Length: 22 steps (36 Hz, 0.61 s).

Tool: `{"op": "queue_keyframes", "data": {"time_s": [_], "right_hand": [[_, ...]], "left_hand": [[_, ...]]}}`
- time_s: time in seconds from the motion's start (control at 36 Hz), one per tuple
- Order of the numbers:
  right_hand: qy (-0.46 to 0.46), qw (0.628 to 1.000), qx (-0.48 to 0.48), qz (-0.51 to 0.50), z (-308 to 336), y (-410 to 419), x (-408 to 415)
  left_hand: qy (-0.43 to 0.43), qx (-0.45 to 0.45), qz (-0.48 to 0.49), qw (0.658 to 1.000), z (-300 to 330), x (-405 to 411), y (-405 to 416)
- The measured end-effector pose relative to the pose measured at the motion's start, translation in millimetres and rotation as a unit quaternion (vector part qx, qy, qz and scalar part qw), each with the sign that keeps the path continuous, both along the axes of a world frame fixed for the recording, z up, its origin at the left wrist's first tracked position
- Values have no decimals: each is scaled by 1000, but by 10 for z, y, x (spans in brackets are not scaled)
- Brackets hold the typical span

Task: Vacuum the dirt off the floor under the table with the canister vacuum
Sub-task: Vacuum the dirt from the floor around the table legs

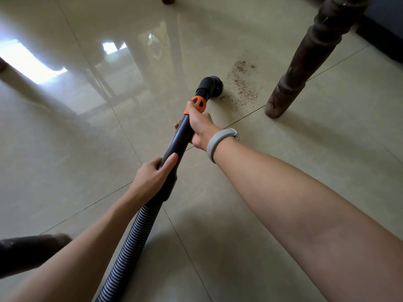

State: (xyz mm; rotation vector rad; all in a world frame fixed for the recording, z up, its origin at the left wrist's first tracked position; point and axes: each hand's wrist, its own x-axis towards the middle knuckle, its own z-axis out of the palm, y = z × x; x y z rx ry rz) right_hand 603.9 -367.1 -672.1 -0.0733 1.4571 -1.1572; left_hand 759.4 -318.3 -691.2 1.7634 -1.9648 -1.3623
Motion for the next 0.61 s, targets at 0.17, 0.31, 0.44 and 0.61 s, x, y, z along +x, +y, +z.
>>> {"op": "queue_keyframes", "data": {"time_s": [0.17,0.31,0.44,0.61], "right_hand": [[-26,1000,-4,7,25,89,87],[-25,1000,-7,5,12,211,155],[-27,999,-8,-28,18,352,175],[-42,997,-6,-62,32,505,155]], "left_hand": [[55,86,34,994,54,85,32],[56,99,10,993,85,162,86],[41,99,-11,994,120,185,158],[20,87,-41,995,180,171,199]]}}
